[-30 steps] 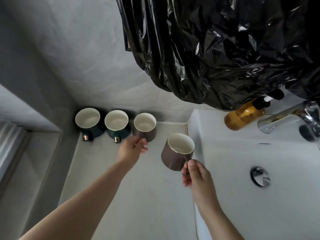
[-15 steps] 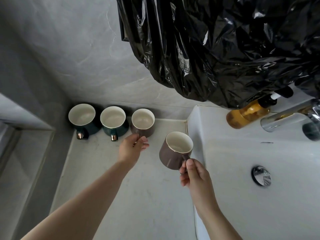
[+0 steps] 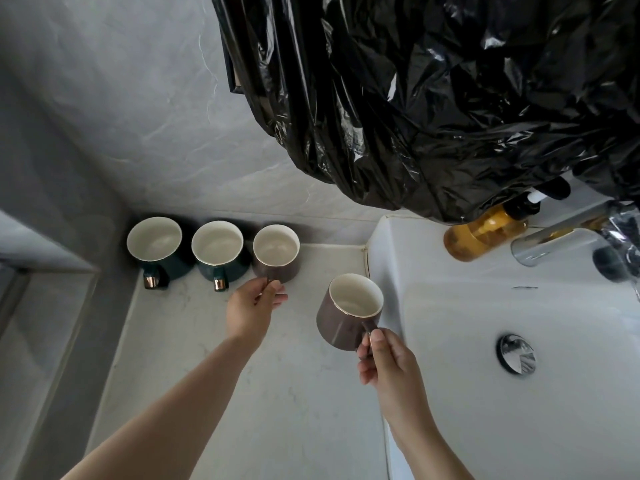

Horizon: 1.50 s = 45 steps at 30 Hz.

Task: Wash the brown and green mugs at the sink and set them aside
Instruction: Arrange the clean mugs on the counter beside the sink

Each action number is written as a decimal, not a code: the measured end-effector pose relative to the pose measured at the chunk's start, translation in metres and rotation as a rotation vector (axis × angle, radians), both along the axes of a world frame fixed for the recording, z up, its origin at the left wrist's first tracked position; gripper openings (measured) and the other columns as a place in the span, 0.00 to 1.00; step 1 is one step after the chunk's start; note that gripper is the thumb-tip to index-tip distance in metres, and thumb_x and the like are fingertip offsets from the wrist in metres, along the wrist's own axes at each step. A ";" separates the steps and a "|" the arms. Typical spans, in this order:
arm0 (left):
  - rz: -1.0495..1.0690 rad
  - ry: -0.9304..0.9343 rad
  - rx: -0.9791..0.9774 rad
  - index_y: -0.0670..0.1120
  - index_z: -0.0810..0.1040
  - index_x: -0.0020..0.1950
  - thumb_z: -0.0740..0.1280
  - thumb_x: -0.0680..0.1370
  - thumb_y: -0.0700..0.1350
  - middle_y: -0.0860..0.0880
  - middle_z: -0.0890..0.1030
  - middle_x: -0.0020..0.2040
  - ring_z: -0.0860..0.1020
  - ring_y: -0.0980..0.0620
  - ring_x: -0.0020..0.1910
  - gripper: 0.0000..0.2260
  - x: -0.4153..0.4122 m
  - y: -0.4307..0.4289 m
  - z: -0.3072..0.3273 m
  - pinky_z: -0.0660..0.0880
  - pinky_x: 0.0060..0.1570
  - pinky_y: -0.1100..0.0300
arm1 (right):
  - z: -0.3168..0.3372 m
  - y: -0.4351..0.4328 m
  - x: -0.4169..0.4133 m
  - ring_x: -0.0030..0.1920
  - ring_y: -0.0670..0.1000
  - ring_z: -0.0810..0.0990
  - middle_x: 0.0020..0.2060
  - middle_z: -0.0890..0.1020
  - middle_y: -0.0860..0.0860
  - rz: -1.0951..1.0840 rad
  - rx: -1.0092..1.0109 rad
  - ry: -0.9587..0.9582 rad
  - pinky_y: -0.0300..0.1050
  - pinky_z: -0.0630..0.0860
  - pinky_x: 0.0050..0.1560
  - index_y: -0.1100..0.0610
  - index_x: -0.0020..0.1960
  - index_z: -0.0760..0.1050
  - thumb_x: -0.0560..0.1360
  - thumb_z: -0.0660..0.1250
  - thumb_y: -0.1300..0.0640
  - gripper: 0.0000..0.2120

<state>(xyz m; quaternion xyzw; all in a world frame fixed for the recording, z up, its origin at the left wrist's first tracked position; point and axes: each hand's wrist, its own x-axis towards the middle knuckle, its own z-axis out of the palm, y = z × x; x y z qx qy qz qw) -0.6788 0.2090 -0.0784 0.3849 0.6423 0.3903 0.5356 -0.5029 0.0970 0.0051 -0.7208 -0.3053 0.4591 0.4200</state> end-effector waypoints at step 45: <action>-0.303 0.515 0.068 0.46 0.76 0.66 0.67 0.79 0.40 0.50 0.78 0.57 0.80 0.51 0.49 0.16 -0.075 -0.030 0.031 0.73 0.47 0.67 | -0.075 0.104 -0.044 0.29 0.47 0.73 0.34 0.75 0.51 -0.164 0.138 0.028 0.39 0.72 0.34 0.57 0.39 0.70 0.83 0.54 0.62 0.15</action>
